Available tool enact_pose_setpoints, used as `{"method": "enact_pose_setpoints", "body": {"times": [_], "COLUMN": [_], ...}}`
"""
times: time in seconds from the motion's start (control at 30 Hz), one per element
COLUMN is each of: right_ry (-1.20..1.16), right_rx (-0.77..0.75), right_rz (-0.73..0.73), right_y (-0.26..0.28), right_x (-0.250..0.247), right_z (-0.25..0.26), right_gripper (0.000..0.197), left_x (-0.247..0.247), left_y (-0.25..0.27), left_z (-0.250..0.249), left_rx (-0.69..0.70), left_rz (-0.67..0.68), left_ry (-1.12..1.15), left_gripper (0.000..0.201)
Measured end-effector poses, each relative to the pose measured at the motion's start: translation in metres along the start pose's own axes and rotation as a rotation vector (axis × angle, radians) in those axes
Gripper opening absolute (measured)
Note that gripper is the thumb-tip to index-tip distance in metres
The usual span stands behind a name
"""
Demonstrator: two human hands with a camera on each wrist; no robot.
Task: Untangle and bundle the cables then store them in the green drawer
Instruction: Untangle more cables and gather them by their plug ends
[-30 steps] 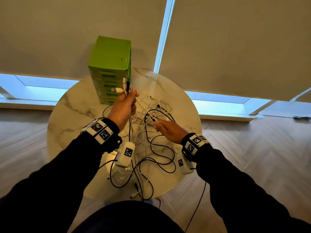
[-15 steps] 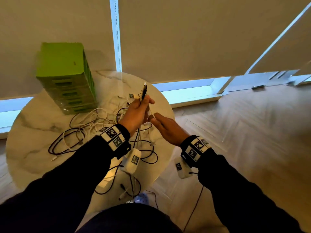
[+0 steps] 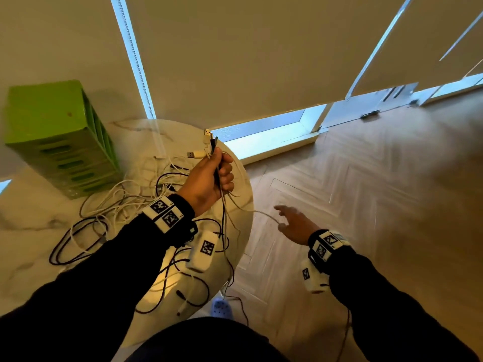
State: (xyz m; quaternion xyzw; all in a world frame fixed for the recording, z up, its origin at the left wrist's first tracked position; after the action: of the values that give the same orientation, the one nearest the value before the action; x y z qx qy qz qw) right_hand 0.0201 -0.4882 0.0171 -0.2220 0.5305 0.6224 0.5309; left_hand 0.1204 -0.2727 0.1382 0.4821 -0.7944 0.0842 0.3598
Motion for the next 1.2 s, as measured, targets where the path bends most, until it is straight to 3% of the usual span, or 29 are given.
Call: {"method": "enact_pose_setpoints", "body": {"times": [0.1, 0.2, 0.27, 0.4, 0.47, 0.53, 0.6, 0.67, 0.73, 0.8, 0.87, 0.97, 1.07, 1.13, 1.2], "right_ry": [-0.2, -0.353, -0.412, -0.449, -0.473, -0.453, -0.354, -0.155, 0.022, 0.009, -0.092, -0.287, -0.533, -0.505, -0.391], "right_rx": [-0.229, -0.395, -0.455, -0.47, -0.461, -0.352, -0.14, 0.116, 0.236, 0.146, -0.052, -0.24, -0.291, -0.32, -0.256], "right_rz": [0.023, 0.063, -0.021, -0.296, -0.364, -0.376, -0.308, -0.08, 0.202, 0.298, 0.228, 0.154, 0.375, 0.557, 0.633], "right_y": [0.015, 0.027, 0.034, 0.043, 0.047, 0.04, 0.021, 0.004, 0.006, 0.013, 0.017, 0.016, 0.02, 0.027, 0.026], "right_x": [-0.001, -0.007, -0.018, -0.045, -0.06, -0.067, -0.061, -0.036, -0.005, 0.009, 0.004, -0.003, 0.012, 0.028, 0.036], "right_z": [0.066, 0.114, 0.129, 0.13, 0.127, 0.11, 0.073, 0.026, 0.002, 0.017, 0.06, 0.12, 0.153, 0.155, 0.137], "right_gripper": [0.071, 0.049, 0.03, 0.02, 0.02, 0.023, 0.026, 0.03, 0.061, 0.108, 0.122, 0.107, 0.051, 0.038, 0.04], "left_x": [0.006, 0.005, -0.004, -0.026, -0.032, -0.037, -0.041, -0.041, -0.037, -0.028, -0.016, 0.002, 0.015, 0.015, 0.009], "left_y": [-0.001, -0.004, -0.009, -0.013, -0.012, -0.011, -0.01, -0.009, -0.007, -0.005, -0.003, 0.005, 0.015, 0.02, 0.025], "left_z": [0.014, 0.023, 0.022, 0.01, 0.01, 0.012, 0.012, 0.009, 0.005, 0.005, 0.01, 0.016, 0.009, -0.001, -0.01], "left_rx": [-0.03, -0.025, 0.015, 0.131, 0.128, 0.107, 0.087, 0.069, 0.043, -0.006, -0.076, -0.152, -0.219, -0.273, -0.313], "left_rz": [0.022, 0.021, -0.037, -0.217, -0.26, -0.293, -0.3, -0.265, -0.209, -0.138, -0.062, 0.011, 0.111, 0.18, 0.212], "left_ry": [0.008, -0.03, -0.137, -0.521, -0.566, -0.508, -0.415, -0.305, -0.222, -0.188, -0.184, -0.171, -0.224, -0.264, -0.291], "left_gripper": [0.04, 0.04, 0.04, 0.041, 0.042, 0.043, 0.044, 0.041, 0.039, 0.039, 0.04, 0.037, 0.042, 0.044, 0.041]}}
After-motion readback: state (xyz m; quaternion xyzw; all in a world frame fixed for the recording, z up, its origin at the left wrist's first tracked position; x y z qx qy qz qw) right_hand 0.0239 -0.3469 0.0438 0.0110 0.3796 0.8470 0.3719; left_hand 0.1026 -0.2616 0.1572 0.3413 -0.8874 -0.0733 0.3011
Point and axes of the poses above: each hand's wrist, its own y-axis away from the middle knuckle, its own x-axis out of the palm, z = x × y, the point moved 8 cm from there along -y, towards the middle knuckle, and after that the axes turned 4 degrees about y, right-handed, at the moved point
